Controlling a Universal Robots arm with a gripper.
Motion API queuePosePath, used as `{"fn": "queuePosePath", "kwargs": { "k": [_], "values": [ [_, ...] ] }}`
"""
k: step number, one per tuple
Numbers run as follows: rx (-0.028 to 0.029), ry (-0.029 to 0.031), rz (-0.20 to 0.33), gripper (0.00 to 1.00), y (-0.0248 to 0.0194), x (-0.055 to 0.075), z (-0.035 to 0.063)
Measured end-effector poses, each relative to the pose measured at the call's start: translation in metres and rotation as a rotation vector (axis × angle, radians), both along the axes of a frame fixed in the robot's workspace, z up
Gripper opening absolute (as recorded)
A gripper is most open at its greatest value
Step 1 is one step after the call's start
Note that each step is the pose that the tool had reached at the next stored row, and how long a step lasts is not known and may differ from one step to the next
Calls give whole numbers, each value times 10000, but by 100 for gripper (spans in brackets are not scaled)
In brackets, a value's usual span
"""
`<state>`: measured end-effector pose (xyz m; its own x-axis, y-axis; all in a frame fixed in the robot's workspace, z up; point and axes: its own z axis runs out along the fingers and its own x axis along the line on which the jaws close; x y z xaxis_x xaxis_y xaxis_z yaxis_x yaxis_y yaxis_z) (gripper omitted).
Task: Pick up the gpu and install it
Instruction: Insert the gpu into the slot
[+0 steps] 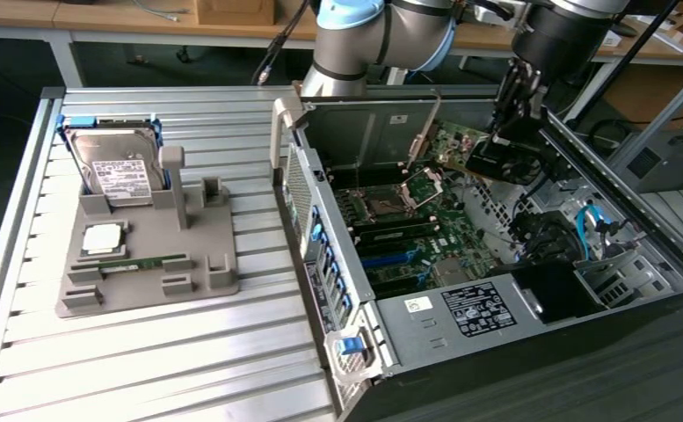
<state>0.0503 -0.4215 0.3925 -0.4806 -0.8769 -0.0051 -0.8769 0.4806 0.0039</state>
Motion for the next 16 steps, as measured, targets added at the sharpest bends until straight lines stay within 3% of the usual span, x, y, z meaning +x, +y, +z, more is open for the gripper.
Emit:
{"fn": "queuePosePath", "kwargs": {
  "k": [7,9,16],
  "values": [
    [0,0,813,27,0,0,0],
    [0,0,1386,27,0,0,0],
    [0,0,2514,27,0,0,0]
  ]
}}
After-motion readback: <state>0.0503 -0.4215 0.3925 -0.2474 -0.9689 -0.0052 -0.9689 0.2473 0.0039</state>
